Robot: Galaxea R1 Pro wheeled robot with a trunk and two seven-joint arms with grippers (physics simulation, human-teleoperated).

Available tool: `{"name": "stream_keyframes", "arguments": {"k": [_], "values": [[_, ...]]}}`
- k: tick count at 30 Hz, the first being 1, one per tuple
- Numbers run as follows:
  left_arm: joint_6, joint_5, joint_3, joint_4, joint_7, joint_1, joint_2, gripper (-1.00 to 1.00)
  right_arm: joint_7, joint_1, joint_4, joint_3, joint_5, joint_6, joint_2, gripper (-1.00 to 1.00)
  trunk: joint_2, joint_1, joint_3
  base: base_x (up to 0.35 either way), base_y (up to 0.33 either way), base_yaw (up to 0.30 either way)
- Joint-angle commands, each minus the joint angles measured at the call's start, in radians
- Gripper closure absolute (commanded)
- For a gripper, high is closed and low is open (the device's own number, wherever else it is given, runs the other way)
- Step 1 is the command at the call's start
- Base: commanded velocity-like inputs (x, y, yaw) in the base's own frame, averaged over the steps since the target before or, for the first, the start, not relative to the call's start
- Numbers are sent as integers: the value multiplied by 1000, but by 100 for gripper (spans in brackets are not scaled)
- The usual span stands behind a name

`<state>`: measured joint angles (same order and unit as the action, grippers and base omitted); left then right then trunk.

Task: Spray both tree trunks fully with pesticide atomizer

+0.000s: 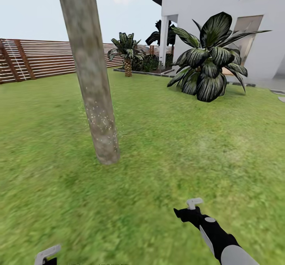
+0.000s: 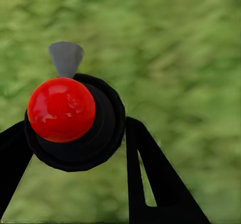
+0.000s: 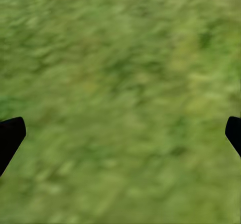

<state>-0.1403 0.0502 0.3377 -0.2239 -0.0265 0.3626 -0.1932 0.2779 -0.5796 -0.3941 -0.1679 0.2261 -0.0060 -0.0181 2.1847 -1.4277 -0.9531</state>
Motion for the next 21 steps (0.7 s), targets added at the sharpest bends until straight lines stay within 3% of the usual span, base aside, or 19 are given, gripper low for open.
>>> {"name": "stream_keyframes", "arguments": {"k": [1,7,21], "values": [[-4,5,-3,1,-4,1,0,100,7,0,-1,-8,10,-2,1,-100,0,0,-1,0,0,278],[-3,28,-3,1,-6,1,-1,100,7,0,0,-7,10,-3,3,-100,0,0,-1,0,0,278],[-1,30,-3,1,-6,1,-4,100,7,0,0,-7,10,-5,3,-100,-98,54,45,0,0,278]]}}
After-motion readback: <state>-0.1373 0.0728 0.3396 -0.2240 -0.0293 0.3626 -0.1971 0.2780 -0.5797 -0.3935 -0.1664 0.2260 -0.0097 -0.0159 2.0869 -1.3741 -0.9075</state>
